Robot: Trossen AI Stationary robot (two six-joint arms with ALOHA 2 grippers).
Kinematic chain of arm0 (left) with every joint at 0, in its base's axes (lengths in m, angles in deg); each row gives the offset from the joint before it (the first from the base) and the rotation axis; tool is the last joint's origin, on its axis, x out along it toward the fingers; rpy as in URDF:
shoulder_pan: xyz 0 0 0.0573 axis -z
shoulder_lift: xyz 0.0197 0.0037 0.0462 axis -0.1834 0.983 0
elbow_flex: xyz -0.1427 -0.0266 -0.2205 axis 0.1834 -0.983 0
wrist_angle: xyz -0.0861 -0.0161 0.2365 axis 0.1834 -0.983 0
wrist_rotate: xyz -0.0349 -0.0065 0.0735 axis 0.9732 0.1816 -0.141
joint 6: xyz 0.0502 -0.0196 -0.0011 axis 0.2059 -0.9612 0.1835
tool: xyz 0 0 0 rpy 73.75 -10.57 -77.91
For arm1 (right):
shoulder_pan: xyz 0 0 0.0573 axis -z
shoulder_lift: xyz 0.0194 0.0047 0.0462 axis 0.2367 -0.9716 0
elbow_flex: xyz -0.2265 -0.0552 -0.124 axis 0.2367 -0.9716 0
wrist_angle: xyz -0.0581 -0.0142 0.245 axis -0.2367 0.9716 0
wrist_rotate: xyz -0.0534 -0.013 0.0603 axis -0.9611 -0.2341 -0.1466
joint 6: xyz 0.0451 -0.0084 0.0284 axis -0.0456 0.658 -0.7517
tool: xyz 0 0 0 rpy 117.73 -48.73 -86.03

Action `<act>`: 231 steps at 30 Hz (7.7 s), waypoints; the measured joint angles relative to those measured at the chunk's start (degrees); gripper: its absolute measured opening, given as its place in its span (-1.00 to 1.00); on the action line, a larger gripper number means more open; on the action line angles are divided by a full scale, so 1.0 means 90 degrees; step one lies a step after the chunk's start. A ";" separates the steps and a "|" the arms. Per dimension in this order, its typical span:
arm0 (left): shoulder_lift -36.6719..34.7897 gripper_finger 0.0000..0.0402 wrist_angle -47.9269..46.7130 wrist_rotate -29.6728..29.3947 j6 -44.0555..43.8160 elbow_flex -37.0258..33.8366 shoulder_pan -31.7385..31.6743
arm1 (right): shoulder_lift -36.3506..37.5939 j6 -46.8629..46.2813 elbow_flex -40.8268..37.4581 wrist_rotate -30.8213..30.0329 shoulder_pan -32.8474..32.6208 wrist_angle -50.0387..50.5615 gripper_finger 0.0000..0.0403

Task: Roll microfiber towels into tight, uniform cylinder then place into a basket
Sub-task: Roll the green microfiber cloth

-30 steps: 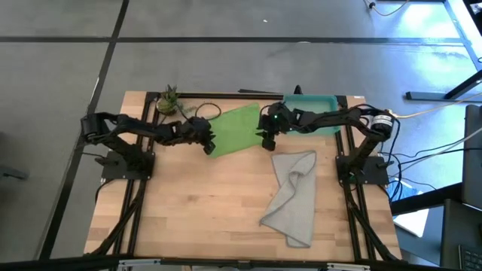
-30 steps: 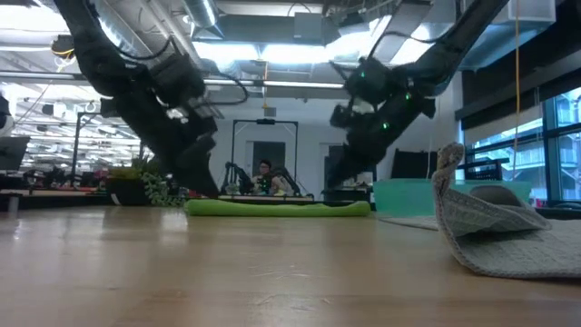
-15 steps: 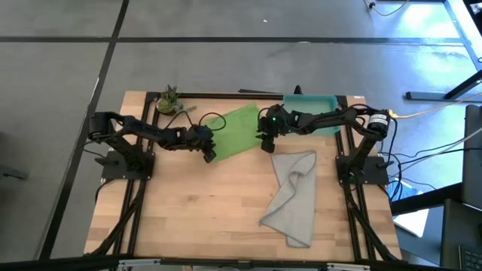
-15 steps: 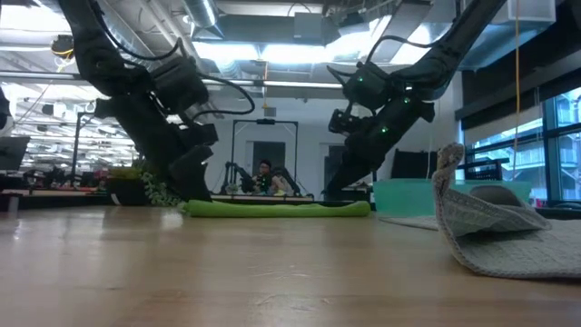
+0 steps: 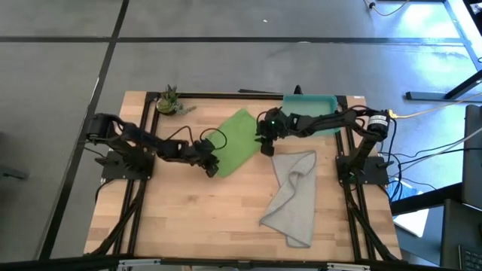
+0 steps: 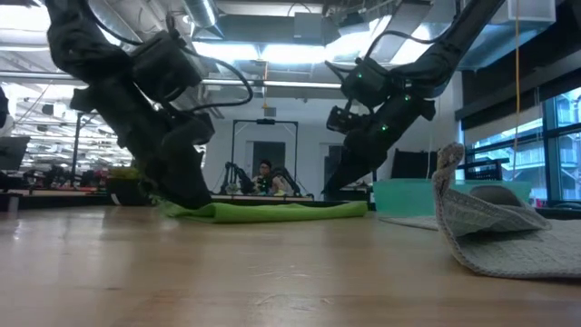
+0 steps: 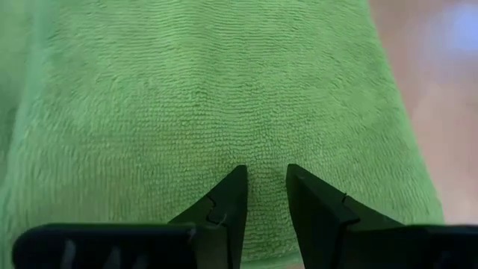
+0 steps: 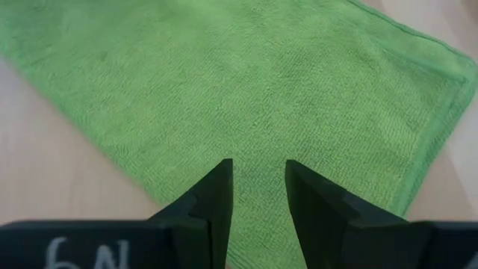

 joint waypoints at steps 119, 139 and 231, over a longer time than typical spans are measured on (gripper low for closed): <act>-0.2021 -0.55 -0.2096 -0.1833 0.0313 -0.0009 0.1810 | -0.0495 0.1715 -0.0005 0.0183 -0.2928 -0.0959 -0.38; -0.2025 -0.55 -0.2019 -0.1838 0.0379 0.0001 0.2123 | -0.1011 0.1687 0.0000 0.0214 -0.2976 -0.1490 -0.38; -0.2028 -0.55 -0.1947 -0.1843 0.0340 0.0008 0.2121 | -0.0865 -0.1488 0.1229 -0.3117 -0.1020 0.0389 -0.81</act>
